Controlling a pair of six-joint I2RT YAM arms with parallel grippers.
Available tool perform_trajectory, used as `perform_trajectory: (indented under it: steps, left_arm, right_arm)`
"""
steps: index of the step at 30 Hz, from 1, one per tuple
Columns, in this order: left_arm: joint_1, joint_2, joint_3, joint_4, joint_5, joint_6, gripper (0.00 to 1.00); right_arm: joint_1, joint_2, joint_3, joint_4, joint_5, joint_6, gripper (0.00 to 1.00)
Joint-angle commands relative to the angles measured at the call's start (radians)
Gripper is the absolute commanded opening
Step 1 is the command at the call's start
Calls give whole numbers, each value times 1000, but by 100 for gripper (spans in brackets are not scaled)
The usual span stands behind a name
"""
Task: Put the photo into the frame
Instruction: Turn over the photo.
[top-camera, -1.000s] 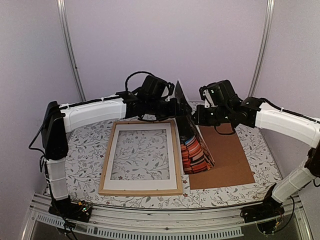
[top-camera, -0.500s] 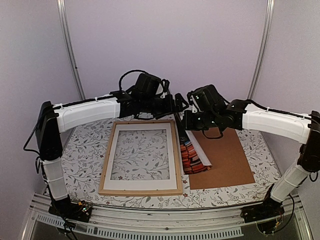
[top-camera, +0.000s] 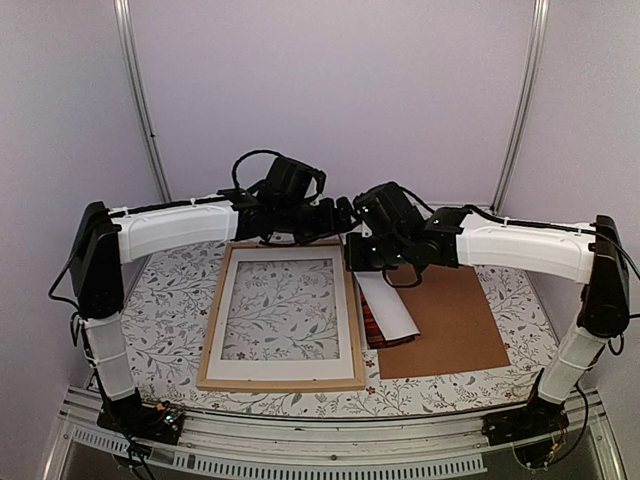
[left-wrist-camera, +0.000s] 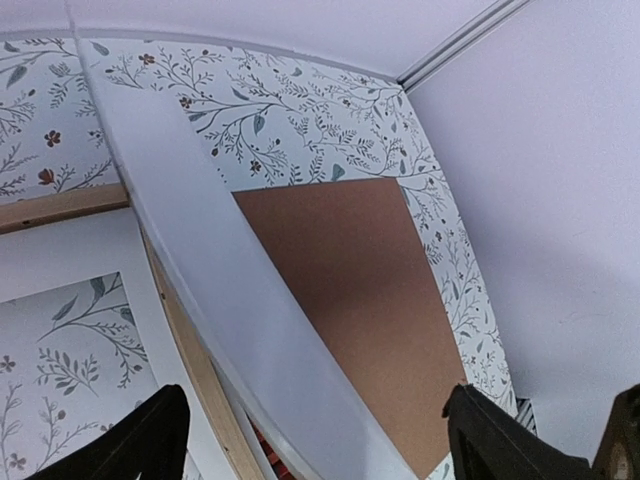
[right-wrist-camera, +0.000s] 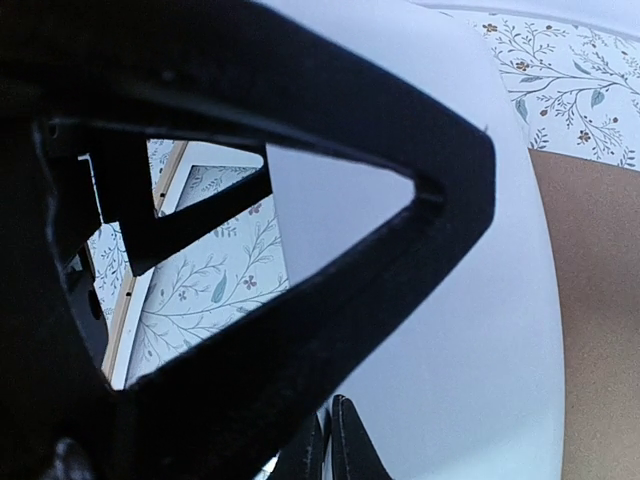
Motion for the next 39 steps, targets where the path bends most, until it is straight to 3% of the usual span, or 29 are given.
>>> perform_trajectory:
  steps: [1, 15, 39]
  left_arm:
    - [21, -47, -39, 11, -15, 7, 89]
    - [46, -66, -135, 90, 16, -7, 49]
    - [65, -34, -168, 124, 61, -15, 25]
  right_arm:
    - [26, 46, 44, 8, 37, 16, 6]
    - [47, 122, 75, 5, 44, 16, 6]
    - [56, 148, 96, 17, 12, 8, 10]
